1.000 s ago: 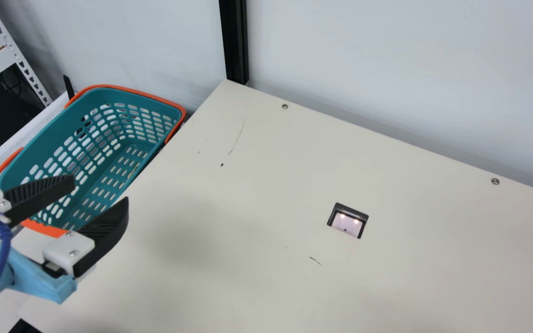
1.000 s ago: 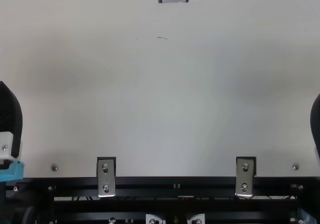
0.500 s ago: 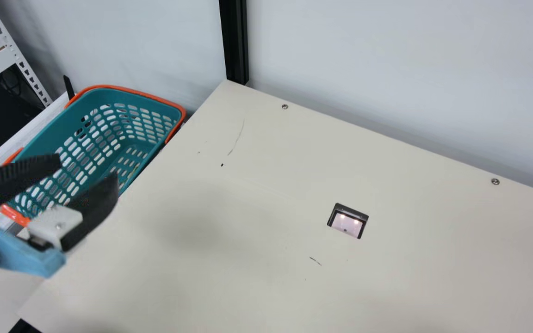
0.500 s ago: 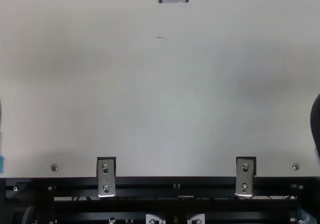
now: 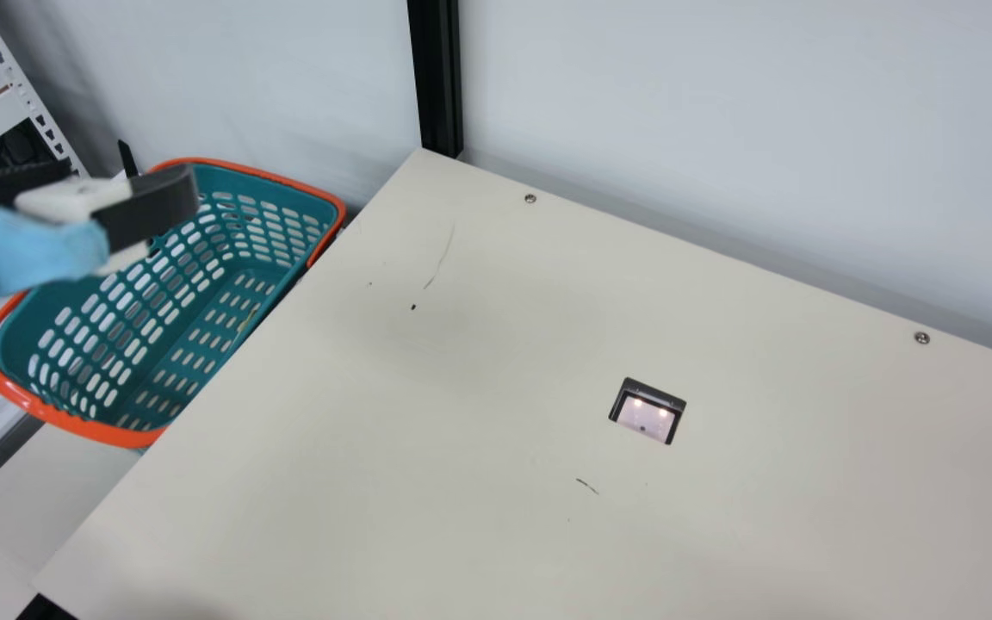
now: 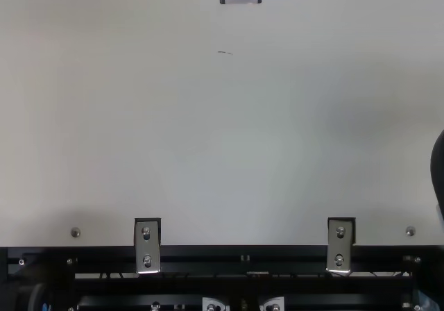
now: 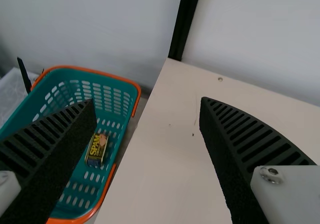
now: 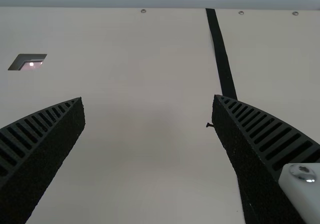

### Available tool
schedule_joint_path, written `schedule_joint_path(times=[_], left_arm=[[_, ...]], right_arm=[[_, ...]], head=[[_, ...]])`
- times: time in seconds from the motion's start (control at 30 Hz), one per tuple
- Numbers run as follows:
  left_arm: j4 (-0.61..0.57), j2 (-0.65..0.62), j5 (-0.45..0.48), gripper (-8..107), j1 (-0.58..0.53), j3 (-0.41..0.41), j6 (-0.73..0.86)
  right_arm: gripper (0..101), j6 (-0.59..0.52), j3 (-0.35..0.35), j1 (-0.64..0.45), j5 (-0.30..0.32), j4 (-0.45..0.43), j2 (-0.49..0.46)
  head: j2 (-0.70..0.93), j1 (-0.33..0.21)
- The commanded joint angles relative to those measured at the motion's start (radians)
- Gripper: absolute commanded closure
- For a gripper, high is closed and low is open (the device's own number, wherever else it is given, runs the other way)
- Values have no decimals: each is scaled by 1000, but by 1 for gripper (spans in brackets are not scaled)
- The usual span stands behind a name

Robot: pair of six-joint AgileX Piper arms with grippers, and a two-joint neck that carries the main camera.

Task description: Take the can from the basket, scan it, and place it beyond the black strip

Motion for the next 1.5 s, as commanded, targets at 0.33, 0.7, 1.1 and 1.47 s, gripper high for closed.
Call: schedule_joint_path(times=[0.33, 0.7, 1.1, 1.47], left_arm=[[-437, 561, 96, 9, 535, -189, 745], [-267, 828, 135, 9, 559, -295, 820], [-173, 1036, 116, 9, 470, -339, 808], [-201, 1215, 45, 9, 423, -407, 807]], right_arm=[[0, 0, 0, 0, 0, 0, 0], [0, 0, 0, 0, 0, 0, 0], [0, 0, 0, 0, 0, 0, 0], [0, 0, 0, 0, 0, 0, 0]], head=[[6, -34], [6, -34], [6, -34], [6, -34]])
